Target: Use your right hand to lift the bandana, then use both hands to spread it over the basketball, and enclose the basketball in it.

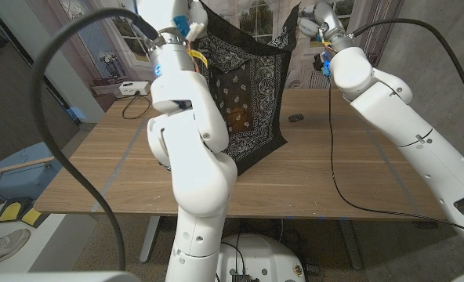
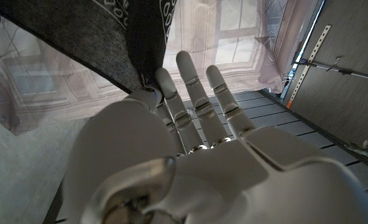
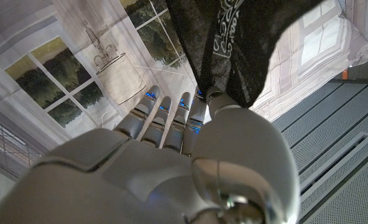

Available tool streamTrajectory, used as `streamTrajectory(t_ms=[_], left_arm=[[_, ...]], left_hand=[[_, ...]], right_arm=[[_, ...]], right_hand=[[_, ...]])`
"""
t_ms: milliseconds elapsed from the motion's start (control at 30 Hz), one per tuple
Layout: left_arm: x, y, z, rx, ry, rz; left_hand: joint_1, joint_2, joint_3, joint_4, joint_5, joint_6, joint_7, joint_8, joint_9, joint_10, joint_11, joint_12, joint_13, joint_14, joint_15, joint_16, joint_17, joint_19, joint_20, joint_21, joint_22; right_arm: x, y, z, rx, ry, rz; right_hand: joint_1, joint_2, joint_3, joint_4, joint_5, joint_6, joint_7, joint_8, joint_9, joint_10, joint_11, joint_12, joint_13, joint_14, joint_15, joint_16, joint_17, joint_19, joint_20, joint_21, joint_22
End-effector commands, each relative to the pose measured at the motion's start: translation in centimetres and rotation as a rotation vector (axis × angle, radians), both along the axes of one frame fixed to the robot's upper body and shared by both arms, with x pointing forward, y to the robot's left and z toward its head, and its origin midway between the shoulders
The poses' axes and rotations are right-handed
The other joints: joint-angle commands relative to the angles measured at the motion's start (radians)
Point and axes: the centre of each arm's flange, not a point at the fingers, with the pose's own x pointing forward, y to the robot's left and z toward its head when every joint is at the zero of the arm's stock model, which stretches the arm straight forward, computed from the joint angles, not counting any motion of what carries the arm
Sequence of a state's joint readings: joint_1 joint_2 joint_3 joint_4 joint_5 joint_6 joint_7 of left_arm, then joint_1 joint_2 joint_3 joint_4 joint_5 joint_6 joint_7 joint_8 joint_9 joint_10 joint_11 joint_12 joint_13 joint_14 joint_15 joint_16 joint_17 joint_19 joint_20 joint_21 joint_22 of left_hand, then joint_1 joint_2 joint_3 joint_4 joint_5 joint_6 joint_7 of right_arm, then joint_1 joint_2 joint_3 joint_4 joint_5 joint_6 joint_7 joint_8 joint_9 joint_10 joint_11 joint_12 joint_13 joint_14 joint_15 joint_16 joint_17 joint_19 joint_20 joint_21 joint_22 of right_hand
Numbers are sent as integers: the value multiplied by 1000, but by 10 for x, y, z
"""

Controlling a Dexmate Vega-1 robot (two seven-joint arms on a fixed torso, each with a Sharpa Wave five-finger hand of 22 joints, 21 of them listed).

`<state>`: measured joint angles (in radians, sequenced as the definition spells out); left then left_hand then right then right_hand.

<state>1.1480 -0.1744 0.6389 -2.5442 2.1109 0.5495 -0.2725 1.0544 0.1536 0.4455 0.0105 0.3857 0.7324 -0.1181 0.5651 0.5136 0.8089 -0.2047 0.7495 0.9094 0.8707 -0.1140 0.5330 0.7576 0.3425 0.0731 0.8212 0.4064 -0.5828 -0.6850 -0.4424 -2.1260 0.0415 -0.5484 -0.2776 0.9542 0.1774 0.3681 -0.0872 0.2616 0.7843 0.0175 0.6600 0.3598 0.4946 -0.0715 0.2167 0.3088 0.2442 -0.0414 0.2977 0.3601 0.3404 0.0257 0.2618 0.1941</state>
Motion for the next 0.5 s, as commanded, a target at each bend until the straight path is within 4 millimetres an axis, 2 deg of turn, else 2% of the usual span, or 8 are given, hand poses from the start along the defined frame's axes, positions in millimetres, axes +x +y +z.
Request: streamTrajectory(t_ms=[33,333,500], left_arm=[[48,19,-14,-48,106,121],[81,12,-11,-17,29,306],[98,11,-10,-14,16,353]], left_hand=[[16,0,8,-5,9,41,19,123,85,12,1,-8,-2,12,-115,-6,4,9,-2,9,-2],[24,1,15,-12,6,53,28,115,66,30,7,-23,-22,24,-117,-16,8,11,-4,20,-9],[29,-1,18,-20,2,57,32,109,56,36,7,-30,-31,33,-117,-19,11,19,-6,29,-12]], right_arm=[[46,14,-8,-5,67,41],[84,17,-12,3,101,60],[104,17,-11,17,123,67]], right_hand=[[17,7,-1,-4,1,40,-43,51,1,-4,-1,0,6,-8,-68,3,5,-3,3,-4,1],[20,7,-3,-4,-1,39,-45,51,-1,-5,-1,-1,7,-15,-67,3,8,-4,2,-4,1],[20,6,-5,-4,-3,38,-44,51,-2,-7,-2,-1,7,-18,-68,3,9,-6,0,-5,1]])
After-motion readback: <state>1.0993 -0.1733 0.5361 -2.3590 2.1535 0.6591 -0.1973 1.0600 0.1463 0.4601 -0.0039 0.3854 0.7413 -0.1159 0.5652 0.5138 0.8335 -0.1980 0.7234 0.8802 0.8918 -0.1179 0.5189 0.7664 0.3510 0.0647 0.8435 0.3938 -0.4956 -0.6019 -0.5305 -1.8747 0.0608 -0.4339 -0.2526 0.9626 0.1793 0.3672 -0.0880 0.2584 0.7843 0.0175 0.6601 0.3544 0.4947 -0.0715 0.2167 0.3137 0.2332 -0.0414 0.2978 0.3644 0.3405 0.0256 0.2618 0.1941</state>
